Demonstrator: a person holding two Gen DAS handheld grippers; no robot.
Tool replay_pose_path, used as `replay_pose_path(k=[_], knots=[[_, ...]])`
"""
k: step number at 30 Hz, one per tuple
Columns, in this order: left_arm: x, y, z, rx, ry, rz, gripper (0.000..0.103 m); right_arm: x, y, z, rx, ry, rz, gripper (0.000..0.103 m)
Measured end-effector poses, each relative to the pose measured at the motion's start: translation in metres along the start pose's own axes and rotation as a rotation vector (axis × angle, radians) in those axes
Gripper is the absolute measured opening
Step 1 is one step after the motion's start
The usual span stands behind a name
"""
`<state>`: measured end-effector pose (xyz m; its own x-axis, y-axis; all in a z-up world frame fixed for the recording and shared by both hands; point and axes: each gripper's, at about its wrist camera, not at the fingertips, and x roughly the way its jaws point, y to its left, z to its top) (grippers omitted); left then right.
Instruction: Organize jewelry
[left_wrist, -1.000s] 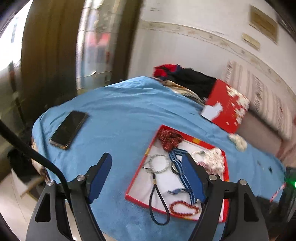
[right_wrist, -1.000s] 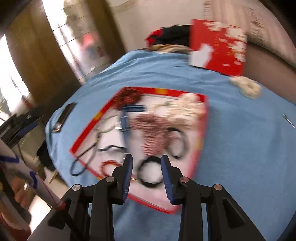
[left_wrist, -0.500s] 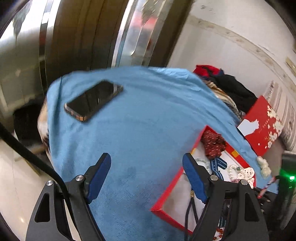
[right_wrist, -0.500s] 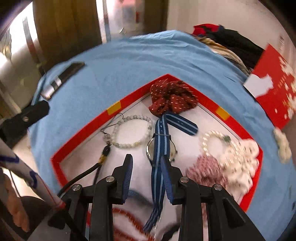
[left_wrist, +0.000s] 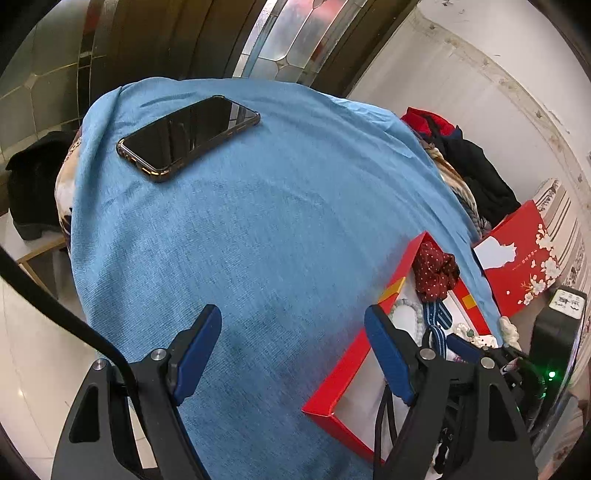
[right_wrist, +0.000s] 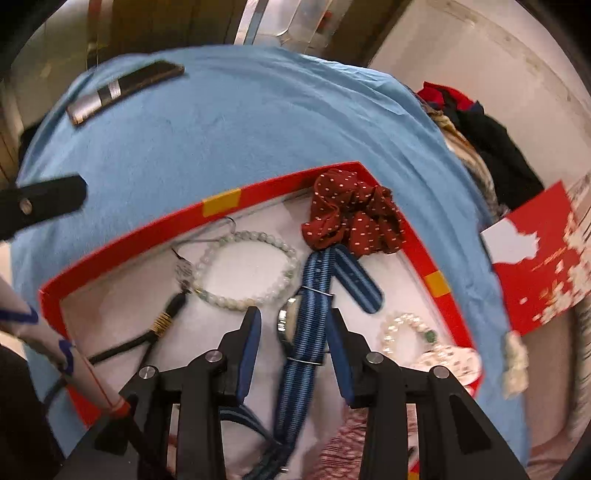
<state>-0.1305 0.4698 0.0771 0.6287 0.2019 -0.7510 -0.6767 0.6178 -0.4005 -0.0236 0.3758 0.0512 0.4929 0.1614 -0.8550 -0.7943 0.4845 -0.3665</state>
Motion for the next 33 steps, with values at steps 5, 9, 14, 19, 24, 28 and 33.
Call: replay_pose_path(k=[5, 9, 14, 19, 24, 28, 33], knots=[[0.003, 0.003, 0.001, -0.02, 0.011, -0.007, 0.079, 0.002, -0.006, 0.002, 0.004, 0.033, 0.045, 0.027], [0.01, 0.002, -0.001, -0.025, 0.05, -0.018, 0.079, 0.005, -0.026, 0.007, 0.14, 0.056, 0.127, 0.024], [0.011, 0.001, -0.002, -0.021, 0.046, -0.024, 0.079, 0.01, -0.079, -0.008, 0.538, 0.039, 0.441, 0.001], [0.011, 0.0, -0.003, -0.015, 0.047, -0.023, 0.079, -0.005, -0.065, -0.011, 0.406, -0.004, 0.315, 0.038], [0.014, -0.001, -0.003, -0.023, 0.06, -0.025, 0.079, -0.003, -0.028, -0.006, 0.169, 0.016, 0.148, 0.062], [0.016, -0.005, -0.005, -0.002, 0.065, -0.025, 0.079, 0.002, -0.028, -0.001, 0.169, 0.018, 0.116, 0.032], [0.016, -0.003, -0.006, -0.016, 0.068, -0.027, 0.079, 0.004, -0.063, -0.004, 0.408, 0.038, 0.311, 0.029]])
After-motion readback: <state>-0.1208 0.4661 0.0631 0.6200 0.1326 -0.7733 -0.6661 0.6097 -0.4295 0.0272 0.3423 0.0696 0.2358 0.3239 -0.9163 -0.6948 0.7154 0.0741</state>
